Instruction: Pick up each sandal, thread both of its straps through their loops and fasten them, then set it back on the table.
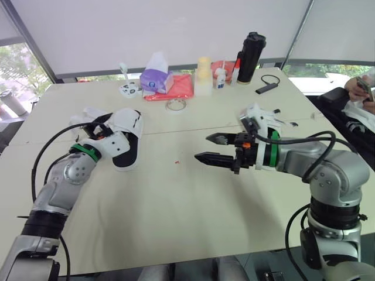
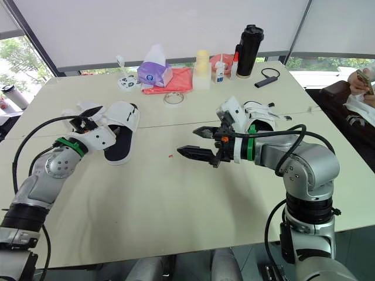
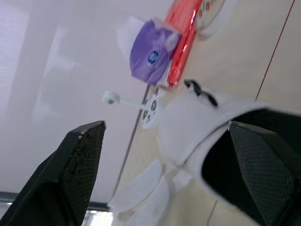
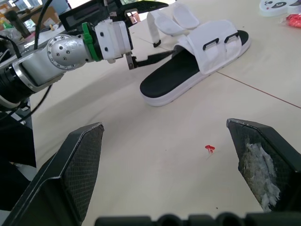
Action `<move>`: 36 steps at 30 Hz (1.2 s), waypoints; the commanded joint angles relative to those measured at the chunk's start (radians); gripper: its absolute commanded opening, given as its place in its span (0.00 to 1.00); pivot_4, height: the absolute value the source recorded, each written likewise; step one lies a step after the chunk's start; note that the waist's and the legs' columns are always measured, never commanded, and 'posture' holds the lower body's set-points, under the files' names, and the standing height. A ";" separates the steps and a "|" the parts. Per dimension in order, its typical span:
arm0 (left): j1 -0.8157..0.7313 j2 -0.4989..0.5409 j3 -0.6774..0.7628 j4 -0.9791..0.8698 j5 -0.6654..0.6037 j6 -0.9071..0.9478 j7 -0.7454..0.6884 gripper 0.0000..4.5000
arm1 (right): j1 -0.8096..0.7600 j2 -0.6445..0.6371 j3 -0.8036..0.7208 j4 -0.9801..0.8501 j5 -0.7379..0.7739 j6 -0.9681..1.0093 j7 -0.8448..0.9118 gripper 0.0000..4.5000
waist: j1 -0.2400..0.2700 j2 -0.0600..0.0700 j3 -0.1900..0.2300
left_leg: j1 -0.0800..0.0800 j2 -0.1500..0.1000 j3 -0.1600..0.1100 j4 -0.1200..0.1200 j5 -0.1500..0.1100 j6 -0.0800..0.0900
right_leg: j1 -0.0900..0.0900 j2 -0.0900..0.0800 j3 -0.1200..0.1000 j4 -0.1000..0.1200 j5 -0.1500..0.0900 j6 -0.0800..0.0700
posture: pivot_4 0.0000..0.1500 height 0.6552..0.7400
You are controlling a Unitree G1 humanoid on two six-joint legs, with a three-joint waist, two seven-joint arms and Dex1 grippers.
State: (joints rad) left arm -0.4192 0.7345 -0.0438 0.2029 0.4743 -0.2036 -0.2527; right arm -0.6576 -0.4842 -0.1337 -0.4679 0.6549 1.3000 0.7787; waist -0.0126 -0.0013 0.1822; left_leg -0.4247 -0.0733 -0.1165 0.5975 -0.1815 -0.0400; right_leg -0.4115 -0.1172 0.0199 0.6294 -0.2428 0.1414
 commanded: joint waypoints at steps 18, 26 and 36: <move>-0.205 -0.034 -0.152 0.323 0.171 0.072 0.136 1.00 | -0.011 -0.059 0.046 0.006 0.071 -0.093 -0.055 1.00 | -0.001 -0.001 0.000 | 0.000 0.000 0.000 0.000 0.000 0.000 | 0.000 0.000 -0.001 0.001 0.000 0.001 | 1.00 1.00; -0.377 -0.122 -0.208 0.601 0.178 0.038 0.247 1.00 | -0.013 -0.077 0.056 0.008 0.084 -0.103 -0.073 1.00 | 0.000 -0.003 0.000 | 0.000 -0.001 -0.001 0.002 0.000 0.000 | 0.001 0.000 -0.002 0.001 0.000 0.001 | 1.00 1.00; -0.521 -0.193 -0.287 0.896 0.192 0.007 0.360 1.00 | -0.007 -0.093 0.062 0.003 0.096 -0.109 -0.093 1.00 | 0.000 -0.004 0.000 | 0.000 -0.001 -0.001 0.002 0.000 0.000 | 0.001 0.000 -0.002 0.002 0.000 0.001 | 1.00 1.00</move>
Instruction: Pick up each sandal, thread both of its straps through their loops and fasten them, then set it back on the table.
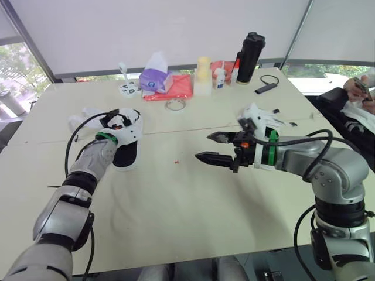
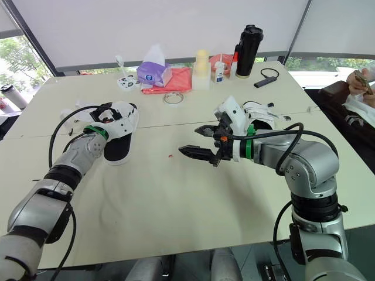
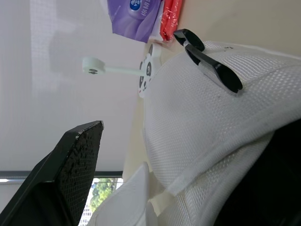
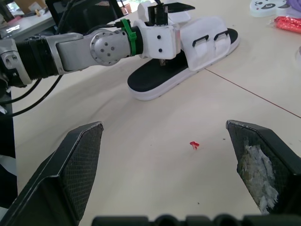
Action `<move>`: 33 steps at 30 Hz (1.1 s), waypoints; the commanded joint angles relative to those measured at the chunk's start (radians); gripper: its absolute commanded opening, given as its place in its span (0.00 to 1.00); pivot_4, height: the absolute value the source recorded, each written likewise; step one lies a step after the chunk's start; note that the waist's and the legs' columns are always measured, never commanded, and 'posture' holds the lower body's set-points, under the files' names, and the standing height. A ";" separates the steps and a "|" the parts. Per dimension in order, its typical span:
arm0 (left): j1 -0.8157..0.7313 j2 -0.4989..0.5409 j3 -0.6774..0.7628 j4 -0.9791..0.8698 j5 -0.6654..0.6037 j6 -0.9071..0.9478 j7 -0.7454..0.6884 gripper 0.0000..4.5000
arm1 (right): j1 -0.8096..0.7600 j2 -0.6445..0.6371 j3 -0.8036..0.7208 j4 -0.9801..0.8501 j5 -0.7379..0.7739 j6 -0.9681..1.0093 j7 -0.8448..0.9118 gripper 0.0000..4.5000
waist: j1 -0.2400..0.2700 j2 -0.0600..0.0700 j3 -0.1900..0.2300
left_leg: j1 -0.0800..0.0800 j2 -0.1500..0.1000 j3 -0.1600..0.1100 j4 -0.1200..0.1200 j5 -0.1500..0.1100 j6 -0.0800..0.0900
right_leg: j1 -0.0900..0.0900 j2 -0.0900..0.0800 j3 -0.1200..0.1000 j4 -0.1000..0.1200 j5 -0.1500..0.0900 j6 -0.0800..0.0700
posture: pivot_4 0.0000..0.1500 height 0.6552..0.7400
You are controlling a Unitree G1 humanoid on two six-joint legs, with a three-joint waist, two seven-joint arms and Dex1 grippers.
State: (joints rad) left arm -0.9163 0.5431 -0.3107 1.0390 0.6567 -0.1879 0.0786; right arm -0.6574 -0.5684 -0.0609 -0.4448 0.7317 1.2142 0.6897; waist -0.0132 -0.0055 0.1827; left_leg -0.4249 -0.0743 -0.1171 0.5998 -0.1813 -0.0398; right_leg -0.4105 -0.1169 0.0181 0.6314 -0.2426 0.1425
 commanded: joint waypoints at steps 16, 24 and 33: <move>-0.049 0.009 -0.043 0.168 -0.017 -0.019 0.075 0.01 | 0.006 -0.013 -0.013 -0.036 0.041 -0.028 -0.039 1.00 | -0.001 -0.001 -0.001 | 0.006 0.000 0.000 0.001 0.000 0.000 | 0.005 0.000 0.000 0.001 0.000 0.000 | 1.00 1.00; -0.032 0.031 -0.022 0.095 -0.103 -0.262 -0.107 0.01 | 0.011 -0.017 -0.005 -0.037 0.040 -0.040 -0.048 1.00 | -0.002 -0.001 -0.001 | 0.005 0.000 0.000 0.001 0.000 0.000 | 0.004 0.000 0.000 0.001 0.000 0.000 | 1.00 1.00; -0.022 0.056 -0.016 -0.137 -0.485 -0.774 -0.824 0.01 | 0.006 -0.056 0.001 0.007 0.019 -0.079 -0.029 1.00 | 0.019 -0.005 0.001 | -0.004 -0.001 -0.001 0.002 0.000 0.000 | -0.001 -0.002 0.000 -0.002 0.000 0.000 | 1.00 1.00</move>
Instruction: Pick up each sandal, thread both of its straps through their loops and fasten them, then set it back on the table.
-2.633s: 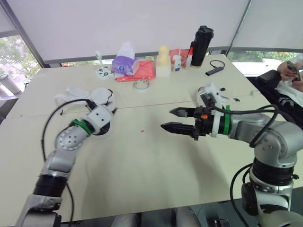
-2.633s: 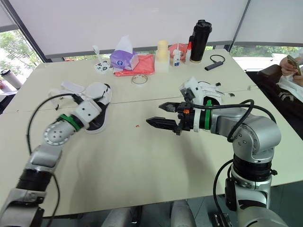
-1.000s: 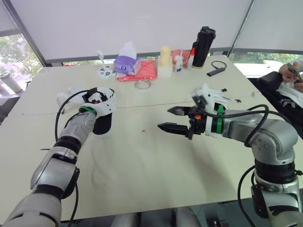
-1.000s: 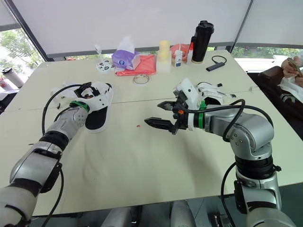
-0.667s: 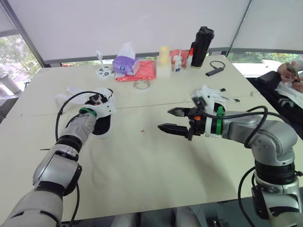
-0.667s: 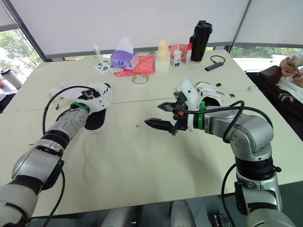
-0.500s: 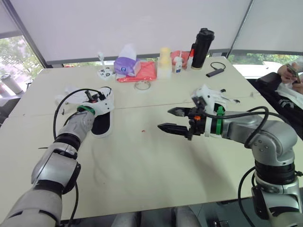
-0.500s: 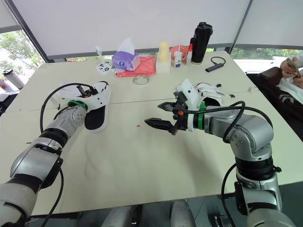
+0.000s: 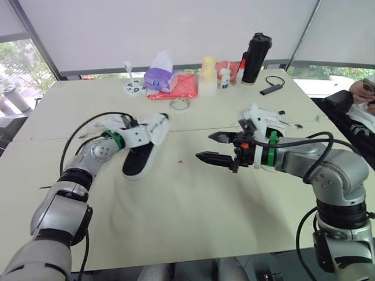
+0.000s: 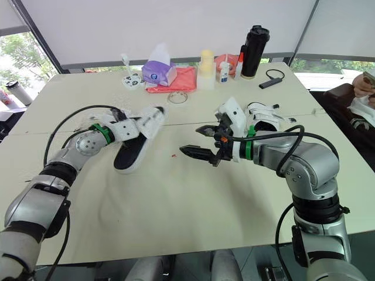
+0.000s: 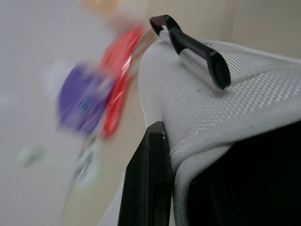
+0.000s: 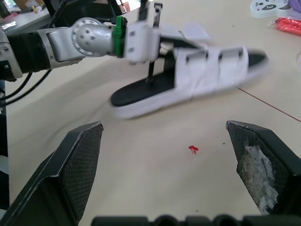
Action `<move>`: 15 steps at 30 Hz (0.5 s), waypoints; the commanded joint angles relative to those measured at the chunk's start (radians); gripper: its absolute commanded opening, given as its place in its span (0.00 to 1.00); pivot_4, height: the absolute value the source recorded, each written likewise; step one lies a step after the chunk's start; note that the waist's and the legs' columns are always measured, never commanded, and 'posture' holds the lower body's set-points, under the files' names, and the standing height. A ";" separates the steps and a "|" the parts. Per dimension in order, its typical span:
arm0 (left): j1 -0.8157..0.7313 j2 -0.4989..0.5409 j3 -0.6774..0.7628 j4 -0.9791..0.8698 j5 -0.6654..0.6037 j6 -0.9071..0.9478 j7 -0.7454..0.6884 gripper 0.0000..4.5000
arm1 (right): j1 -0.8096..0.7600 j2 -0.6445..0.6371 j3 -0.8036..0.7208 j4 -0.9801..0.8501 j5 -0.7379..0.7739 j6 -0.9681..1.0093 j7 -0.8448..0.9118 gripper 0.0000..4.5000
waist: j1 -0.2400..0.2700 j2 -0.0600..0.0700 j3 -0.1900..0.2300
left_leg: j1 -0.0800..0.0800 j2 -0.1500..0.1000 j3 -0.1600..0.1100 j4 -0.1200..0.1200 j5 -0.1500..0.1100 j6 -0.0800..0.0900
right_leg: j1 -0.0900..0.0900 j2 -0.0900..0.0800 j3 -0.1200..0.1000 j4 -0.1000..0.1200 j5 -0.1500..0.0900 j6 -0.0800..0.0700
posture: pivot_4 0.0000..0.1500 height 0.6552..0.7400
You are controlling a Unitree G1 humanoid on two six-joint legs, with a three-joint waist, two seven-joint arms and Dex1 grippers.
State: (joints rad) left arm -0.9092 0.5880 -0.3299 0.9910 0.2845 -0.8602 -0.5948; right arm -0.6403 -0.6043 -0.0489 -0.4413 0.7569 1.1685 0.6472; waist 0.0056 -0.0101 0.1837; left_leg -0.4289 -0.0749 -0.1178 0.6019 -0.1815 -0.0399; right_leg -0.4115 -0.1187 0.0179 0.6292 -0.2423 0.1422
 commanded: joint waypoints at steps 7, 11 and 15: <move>-0.026 0.013 -0.072 -0.206 -0.299 -0.262 -0.461 0.01 | 0.001 -0.114 -0.014 0.063 -0.031 -0.080 0.078 1.00 | -0.018 0.000 0.000 | 0.001 0.001 0.000 0.000 0.000 0.000 | 0.000 0.000 0.000 0.001 0.000 0.000 | 1.00 1.00; 0.007 0.031 -0.144 -0.276 -0.409 -0.376 -0.563 0.01 | 0.019 -0.171 -0.035 0.063 -0.006 -0.076 0.132 1.00 | -0.024 0.000 0.001 | 0.001 0.001 0.000 0.001 0.000 0.001 | 0.000 0.000 0.000 0.001 0.000 0.000 | 1.00 1.00; 0.040 0.063 -0.208 -0.289 -0.520 -0.513 -0.597 0.01 | 0.043 -0.209 -0.038 0.053 -0.012 -0.090 0.155 1.00 | -0.024 0.000 0.001 | 0.001 0.002 0.000 0.001 0.000 0.001 | 0.000 0.000 0.000 0.001 0.000 0.000 | 1.00 1.00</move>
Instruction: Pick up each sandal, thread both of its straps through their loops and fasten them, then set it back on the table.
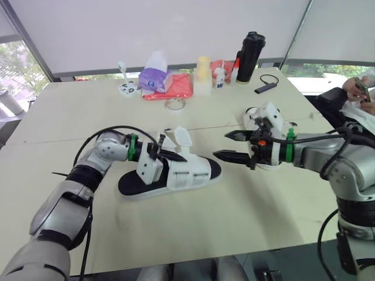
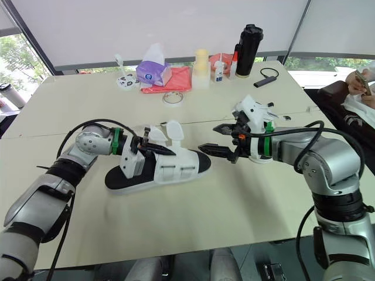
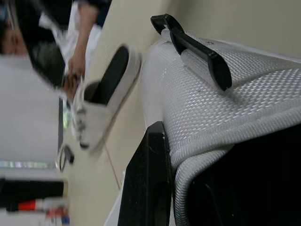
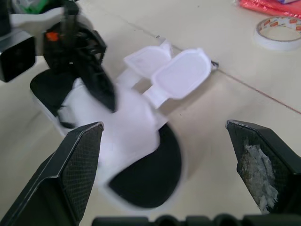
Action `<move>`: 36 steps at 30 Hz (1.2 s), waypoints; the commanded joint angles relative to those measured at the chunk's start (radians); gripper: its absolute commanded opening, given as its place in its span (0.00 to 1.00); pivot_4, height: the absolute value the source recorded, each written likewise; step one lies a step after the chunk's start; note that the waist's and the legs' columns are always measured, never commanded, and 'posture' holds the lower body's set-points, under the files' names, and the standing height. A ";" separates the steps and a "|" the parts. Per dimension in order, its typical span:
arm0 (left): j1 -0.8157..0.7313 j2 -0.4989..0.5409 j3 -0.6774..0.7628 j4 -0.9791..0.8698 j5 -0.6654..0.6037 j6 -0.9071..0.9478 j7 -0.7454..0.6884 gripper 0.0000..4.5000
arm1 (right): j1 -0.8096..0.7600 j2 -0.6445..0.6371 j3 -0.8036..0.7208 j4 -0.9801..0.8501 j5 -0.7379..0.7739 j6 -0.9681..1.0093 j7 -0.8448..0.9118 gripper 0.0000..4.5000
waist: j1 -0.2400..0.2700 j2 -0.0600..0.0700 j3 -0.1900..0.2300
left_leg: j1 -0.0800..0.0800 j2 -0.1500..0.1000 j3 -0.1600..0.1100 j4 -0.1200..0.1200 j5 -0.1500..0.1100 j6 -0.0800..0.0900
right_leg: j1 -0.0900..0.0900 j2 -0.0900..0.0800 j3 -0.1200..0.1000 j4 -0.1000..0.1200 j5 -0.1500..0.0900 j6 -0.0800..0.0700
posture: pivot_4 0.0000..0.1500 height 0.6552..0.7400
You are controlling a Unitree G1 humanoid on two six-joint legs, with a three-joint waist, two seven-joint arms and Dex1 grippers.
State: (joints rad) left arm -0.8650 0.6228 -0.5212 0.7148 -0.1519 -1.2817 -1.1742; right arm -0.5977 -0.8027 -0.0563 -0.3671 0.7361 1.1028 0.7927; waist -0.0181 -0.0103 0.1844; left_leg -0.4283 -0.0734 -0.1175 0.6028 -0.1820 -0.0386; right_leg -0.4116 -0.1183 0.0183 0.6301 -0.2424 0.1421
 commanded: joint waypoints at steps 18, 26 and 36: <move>0.106 0.035 -0.121 0.147 0.088 -0.333 0.127 0.01 | 0.009 0.018 -0.007 -0.048 0.002 -0.030 -0.029 1.00 | 0.008 0.000 0.000 | 0.000 0.001 0.000 0.007 -0.002 0.002 | 0.003 0.000 0.000 0.000 0.000 0.000 | 1.00 1.00; 0.126 0.058 -0.190 0.172 0.145 -0.314 0.219 0.08 | 0.010 0.024 0.003 -0.047 -0.005 -0.038 -0.033 1.00 | 0.006 0.003 -0.001 | 0.001 0.001 0.001 0.008 -0.002 0.003 | 0.004 0.000 0.000 0.000 0.000 0.000 | 1.00 1.00; 0.126 0.126 -0.255 0.174 0.151 -0.300 0.283 0.98 | 0.014 0.023 0.016 -0.046 -0.010 -0.053 -0.034 1.00 | 0.000 0.003 -0.002 | 0.001 0.001 0.001 0.008 -0.003 0.004 | 0.005 0.000 0.000 0.000 0.000 0.000 | 1.00 1.00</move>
State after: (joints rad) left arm -0.7652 0.7136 -0.7216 0.8687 -0.0441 -1.5942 -0.8658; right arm -0.5827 -0.7826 -0.0252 -0.3878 0.7249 1.0698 0.7604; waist -0.0177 -0.0074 0.1828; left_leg -0.4265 -0.0727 -0.1165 0.6102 -0.1847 -0.0346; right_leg -0.4072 -0.1182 0.0187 0.6303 -0.2426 0.1425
